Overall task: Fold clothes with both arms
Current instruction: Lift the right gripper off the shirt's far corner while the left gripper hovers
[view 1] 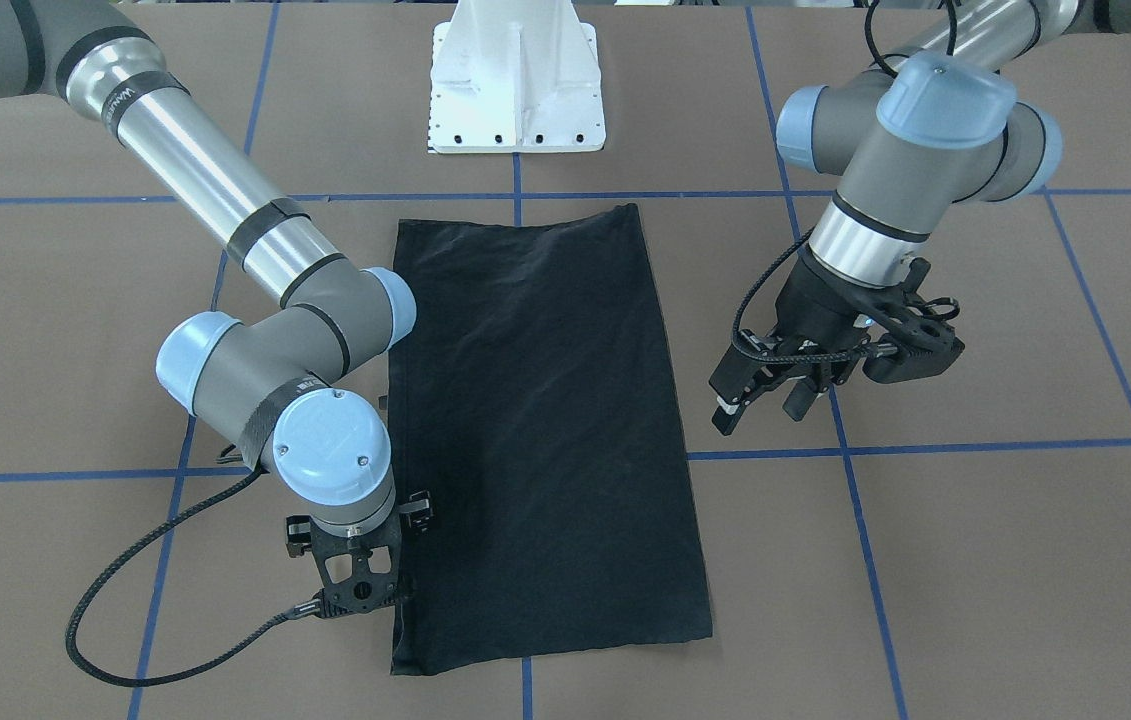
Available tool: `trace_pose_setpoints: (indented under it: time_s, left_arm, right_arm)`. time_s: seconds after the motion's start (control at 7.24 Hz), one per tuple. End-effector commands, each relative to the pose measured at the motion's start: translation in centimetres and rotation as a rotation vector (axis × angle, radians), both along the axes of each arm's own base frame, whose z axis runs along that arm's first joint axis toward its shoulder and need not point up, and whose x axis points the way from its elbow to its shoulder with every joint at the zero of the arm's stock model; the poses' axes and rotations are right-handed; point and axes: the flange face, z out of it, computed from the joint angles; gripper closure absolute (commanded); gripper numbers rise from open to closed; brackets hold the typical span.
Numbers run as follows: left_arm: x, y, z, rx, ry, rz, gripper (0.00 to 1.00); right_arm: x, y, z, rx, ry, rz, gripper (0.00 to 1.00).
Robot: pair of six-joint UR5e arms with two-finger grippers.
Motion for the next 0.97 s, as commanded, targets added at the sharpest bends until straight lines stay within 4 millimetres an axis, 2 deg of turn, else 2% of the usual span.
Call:
trace_pose_setpoints:
  time_s: [0.0, 0.41, 0.55, 0.69, 0.83]
  left_arm:
    - [0.0, 0.0, 0.1, -0.001, -0.001, 0.001, 0.0]
    - [0.1, 0.0, 0.1, -0.002, -0.002, 0.001, 0.0]
    - [0.1, 0.0, 0.1, 0.0, -0.001, 0.003, 0.0]
    - [0.0, 0.1, 0.0, 0.0, 0.001, 0.003, 0.0]
    - [-0.1, 0.2, -0.3, 0.005, 0.005, 0.004, 0.0]
  right_arm:
    - [1.6, -1.1, 0.6, 0.01, 0.004, -0.008, 0.0]
    - [2.1, -1.4, 0.9, -0.005, 0.001, -0.003, 0.0]
    - [2.5, -1.6, -0.2, -0.02, -0.03, -0.013, 0.0]
    - [2.8, -1.1, -3.3, -0.047, -0.111, -0.021, 0.0]
    - [4.0, 0.5, -5.7, -0.091, -0.183, 0.048, 0.0]
